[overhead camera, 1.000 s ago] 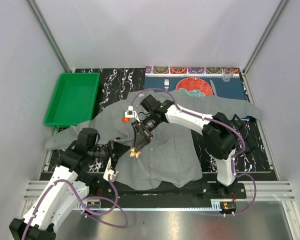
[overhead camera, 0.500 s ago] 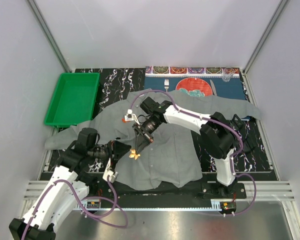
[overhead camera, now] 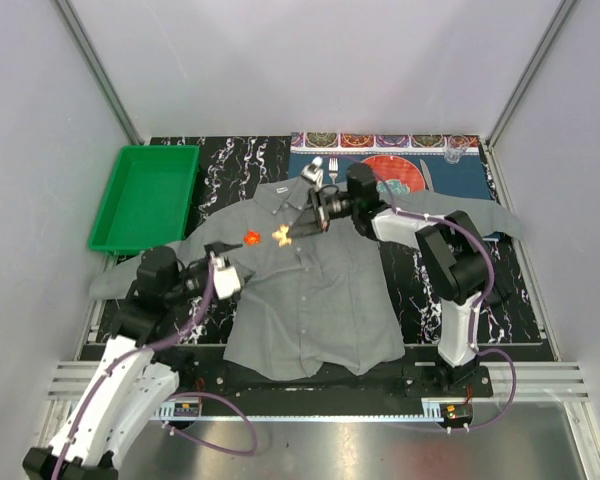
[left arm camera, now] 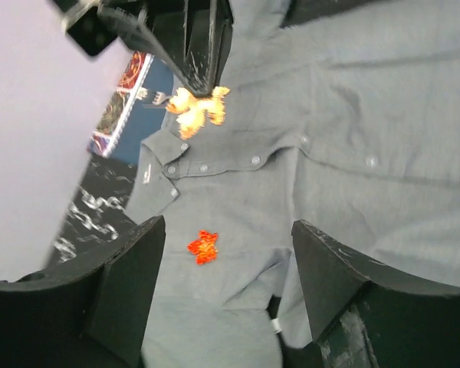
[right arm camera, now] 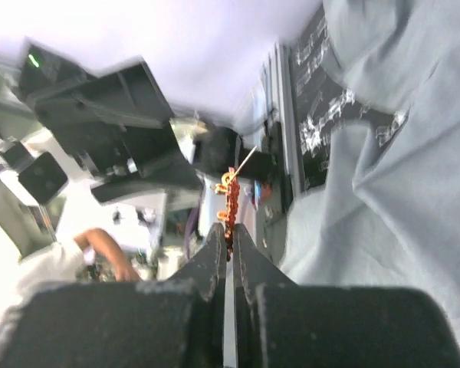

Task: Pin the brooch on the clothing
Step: Pick up the brooch from the clothes.

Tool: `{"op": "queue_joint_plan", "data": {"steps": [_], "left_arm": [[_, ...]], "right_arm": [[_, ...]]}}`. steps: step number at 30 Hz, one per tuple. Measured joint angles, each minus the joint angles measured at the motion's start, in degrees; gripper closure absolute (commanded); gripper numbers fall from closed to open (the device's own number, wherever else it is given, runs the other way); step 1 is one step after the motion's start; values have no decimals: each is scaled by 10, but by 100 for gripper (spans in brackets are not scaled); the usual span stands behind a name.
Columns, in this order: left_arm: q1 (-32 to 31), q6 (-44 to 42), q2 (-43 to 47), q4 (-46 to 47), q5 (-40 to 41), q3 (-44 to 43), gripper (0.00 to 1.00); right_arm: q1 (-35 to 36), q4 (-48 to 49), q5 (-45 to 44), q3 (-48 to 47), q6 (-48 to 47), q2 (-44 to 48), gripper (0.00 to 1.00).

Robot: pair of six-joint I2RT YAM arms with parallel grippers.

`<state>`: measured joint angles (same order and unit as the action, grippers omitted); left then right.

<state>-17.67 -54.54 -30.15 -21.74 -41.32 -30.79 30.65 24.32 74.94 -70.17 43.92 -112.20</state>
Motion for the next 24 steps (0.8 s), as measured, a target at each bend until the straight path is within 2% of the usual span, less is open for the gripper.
{"op": "queue_joint_plan", "data": {"steps": [3, 5, 7, 10, 13, 19, 24], "left_arm": [[4, 202, -49, 69, 31, -22, 27], [5, 362, -100, 121, 48, -53, 27], [5, 489, -143, 176, 58, -71, 28], [5, 661, -179, 251, 78, -74, 29], [10, 789, -203, 310, 96, -73, 33], [16, 973, -250, 434, 98, -61, 40], [16, 1065, -306, 510, 92, -53, 43]], "right_arm": [[-25, 241, -54, 17, 234, -19, 100], [-28, 335, -88, 32, 317, -16, 100], [-24, 374, -120, 49, 353, -6, 100], [-20, 381, -159, 77, 366, 20, 100], [-19, 384, -191, 99, 360, 49, 100], [-19, 398, -253, 154, 337, 98, 100], [-19, 355, -294, 162, 295, 116, 100]]}}
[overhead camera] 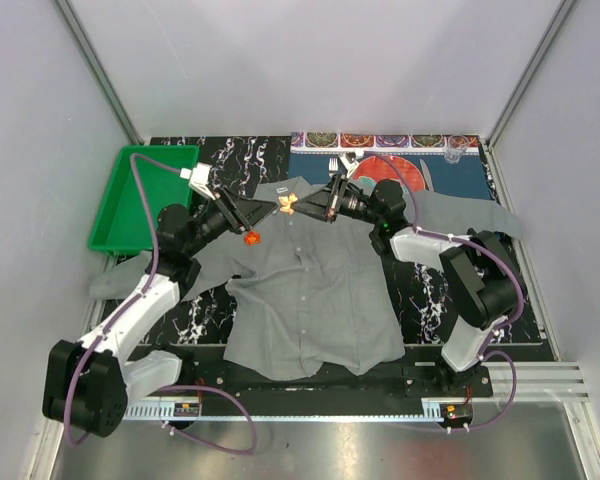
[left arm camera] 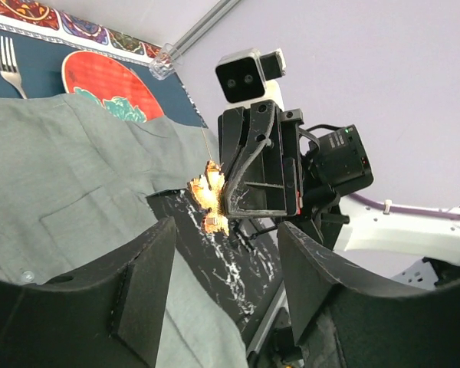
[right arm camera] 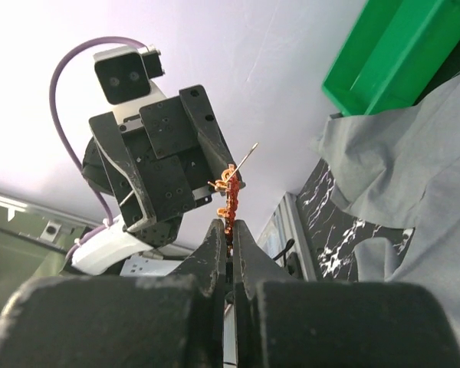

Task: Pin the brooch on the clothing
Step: Pick up the brooch from the clothes.

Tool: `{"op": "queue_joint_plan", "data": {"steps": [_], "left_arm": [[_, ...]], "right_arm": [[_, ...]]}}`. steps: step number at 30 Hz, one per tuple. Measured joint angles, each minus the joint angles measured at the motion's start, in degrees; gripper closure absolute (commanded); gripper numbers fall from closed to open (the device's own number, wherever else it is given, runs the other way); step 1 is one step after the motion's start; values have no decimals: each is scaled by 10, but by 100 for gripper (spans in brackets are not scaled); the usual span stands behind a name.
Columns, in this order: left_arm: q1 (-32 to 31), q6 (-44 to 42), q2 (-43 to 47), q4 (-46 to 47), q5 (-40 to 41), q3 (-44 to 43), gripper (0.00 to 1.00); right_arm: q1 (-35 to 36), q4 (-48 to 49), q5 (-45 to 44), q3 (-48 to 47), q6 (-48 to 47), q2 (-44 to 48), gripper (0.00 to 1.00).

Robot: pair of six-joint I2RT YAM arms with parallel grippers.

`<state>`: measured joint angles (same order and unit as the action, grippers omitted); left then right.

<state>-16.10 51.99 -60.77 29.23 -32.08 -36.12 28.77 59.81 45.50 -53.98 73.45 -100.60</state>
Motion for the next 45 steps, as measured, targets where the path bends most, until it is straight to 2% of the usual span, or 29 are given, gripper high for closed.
{"op": "queue_joint_plan", "data": {"steps": [13, 15, 16, 18, 23, 28, 31, 35, 37, 38, 39, 40, 41, 42, 44, 45], "left_arm": [[-29, 56, -38, 48, 26, 2, 54], [-31, 59, -44, 49, 30, 2, 54], [-32, 60, -46, 48, 32, 2, 47], [-33, 63, -47, 42, 40, 2, 45], [-34, 70, -51, 39, 54, 4, 57], [-38, 70, -55, 49, 54, 4, 62], [-41, 70, -59, 54, 54, 4, 72], [-45, 72, -59, 62, 54, 7, 80], [-45, 73, -59, 66, 54, 9, 90], [-45, 76, -59, 67, 54, 9, 95], [-45, 78, -59, 69, 54, 9, 100], [-45, 78, -59, 70, 54, 9, 100], [-45, 78, -59, 71, 53, 10, 100], [-45, 76, -59, 73, 51, 11, 100], [-43, 69, -59, 75, 46, 15, 100], [-40, 63, -58, 76, 37, 18, 100]], "right_arm": [[18, -27, -61, 9, -26, 22, 100], [22, -27, -60, 9, -26, 22, 100], [25, -27, -60, 9, -26, 22, 100], [31, -27, -59, 9, -26, 23, 100], [36, -24, -59, 15, -25, 34, 100], [38, -21, -59, 16, -24, 35, 100], [43, -20, -59, 17, -24, 35, 100], [47, -15, -60, 22, -24, 35, 100], [47, -14, -60, 23, -24, 35, 99], [48, -14, -61, 24, -25, 35, 86], [48, -14, -62, 26, -26, 35, 82], [48, -14, -63, 27, -27, 35, 79], [49, -14, -63, 28, -27, 35, 73], [49, -13, -60, 28, -27, 35, 62], [49, -14, -52, 29, -28, 35, 53], [47, -15, -43, 29, -32, 35, 46]]}}
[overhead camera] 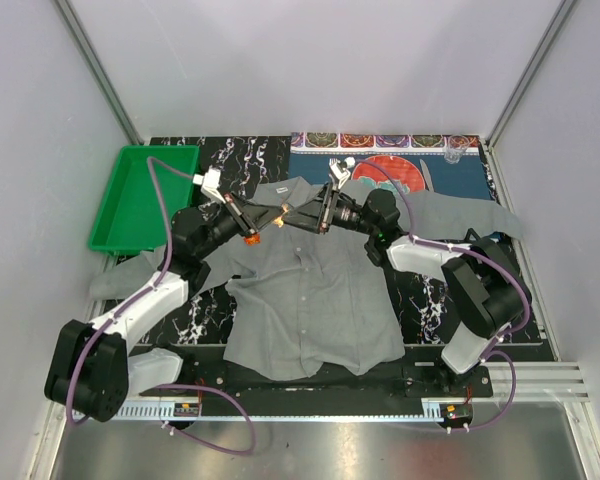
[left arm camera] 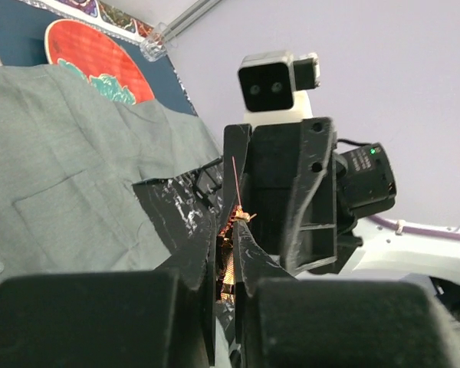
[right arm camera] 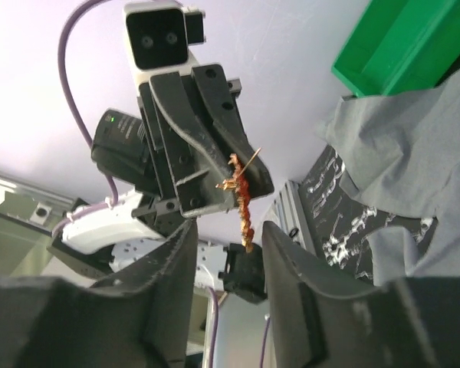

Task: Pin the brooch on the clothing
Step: Pick up the brooch from the clothes.

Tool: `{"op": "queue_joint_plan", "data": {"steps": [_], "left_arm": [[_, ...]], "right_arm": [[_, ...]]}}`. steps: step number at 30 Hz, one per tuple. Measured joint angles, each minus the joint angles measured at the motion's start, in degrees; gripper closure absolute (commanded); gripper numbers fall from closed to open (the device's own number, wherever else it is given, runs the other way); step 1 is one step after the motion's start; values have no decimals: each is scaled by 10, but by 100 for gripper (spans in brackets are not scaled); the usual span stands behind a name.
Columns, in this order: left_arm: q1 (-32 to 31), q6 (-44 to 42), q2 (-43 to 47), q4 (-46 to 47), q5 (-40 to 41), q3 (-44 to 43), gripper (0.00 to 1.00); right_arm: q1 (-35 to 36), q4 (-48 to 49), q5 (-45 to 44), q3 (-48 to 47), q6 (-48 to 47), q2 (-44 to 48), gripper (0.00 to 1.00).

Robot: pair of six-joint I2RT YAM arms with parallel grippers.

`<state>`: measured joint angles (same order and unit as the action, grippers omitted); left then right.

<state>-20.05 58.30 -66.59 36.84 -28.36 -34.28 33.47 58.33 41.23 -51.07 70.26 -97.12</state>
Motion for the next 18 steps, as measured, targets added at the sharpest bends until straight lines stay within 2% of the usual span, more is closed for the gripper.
{"op": "queue_joint_plan", "data": {"steps": [4, 10, 13, 18], "left_arm": [[28, -25, 1, -4, -43, 20, 100], [58, -93, 2, -37, -147, 25, 100], [58, -145, 2, -90, -204, 13, 100], [58, -212, 2, -177, -275, -27, 100]], "right_arm": [[-22, -29, 37, 8, -29, 13, 36], [-72, -176, 113, 4, -178, 83, 35], [-83, -263, 168, -13, -289, 105, 34], [-88, -487, 226, -64, -571, 135, 35]]}}
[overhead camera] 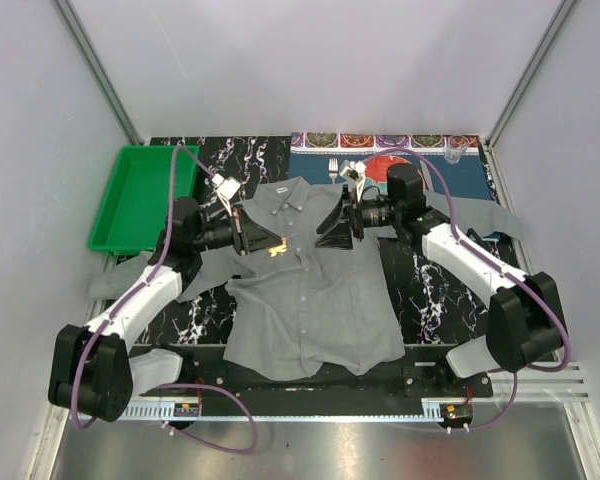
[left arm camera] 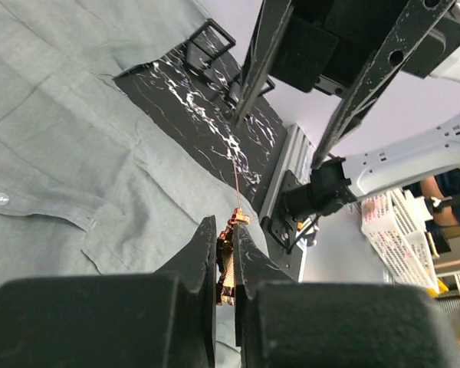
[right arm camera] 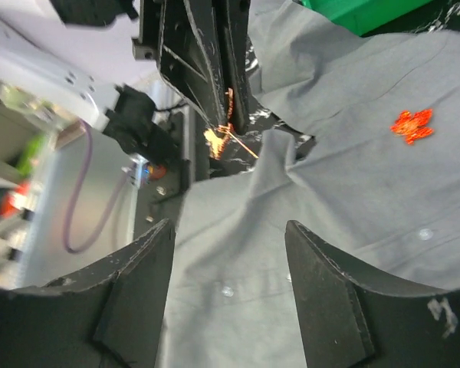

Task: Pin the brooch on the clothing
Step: Pick up the brooch from the clothes.

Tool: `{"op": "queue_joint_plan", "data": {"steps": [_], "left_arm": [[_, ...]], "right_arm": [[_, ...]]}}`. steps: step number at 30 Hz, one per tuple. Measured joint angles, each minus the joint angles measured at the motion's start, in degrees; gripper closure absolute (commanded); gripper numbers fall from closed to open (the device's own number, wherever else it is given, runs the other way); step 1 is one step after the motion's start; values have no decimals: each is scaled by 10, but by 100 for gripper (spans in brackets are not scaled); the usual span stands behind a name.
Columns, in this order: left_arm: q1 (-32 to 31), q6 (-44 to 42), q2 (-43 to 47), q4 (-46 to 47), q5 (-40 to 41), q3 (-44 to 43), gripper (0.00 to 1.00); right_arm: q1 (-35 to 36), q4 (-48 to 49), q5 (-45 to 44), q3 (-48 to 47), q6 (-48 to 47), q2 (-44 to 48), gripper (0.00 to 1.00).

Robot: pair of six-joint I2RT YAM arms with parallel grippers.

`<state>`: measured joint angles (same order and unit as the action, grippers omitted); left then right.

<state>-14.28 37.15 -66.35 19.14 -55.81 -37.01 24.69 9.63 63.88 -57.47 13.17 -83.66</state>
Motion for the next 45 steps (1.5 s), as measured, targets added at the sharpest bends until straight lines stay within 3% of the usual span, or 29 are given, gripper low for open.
{"op": "queue_joint_plan", "data": {"steps": [7, 18, 22, 28, 35, 41, 45], "left_arm": [[0, -21, 0, -67, -46, -23, 100], [-15, 9, -9, -124, -61, -28, 100], [-28, 17, -9, -133, -62, -28, 100], [-33, 23, -8, -135, -62, -28, 100], [-36, 25, -8, -135, -62, -28, 100], [-38, 26, -8, -136, -62, -28, 100], [-39, 26, -8, -136, -64, -28, 100]], "right_arm": [[6, -131, 0, -51, -246, 12, 51], [117, -229, -62, -61, -508, 45, 52], [140, -245, -91, -63, -548, 45, 54], [150, -263, -124, -63, -590, 45, 71], [164, -269, -146, -63, -615, 45, 70], [172, -269, -163, -66, -623, 45, 86], [176, -268, -174, -67, -627, 45, 86]]}}
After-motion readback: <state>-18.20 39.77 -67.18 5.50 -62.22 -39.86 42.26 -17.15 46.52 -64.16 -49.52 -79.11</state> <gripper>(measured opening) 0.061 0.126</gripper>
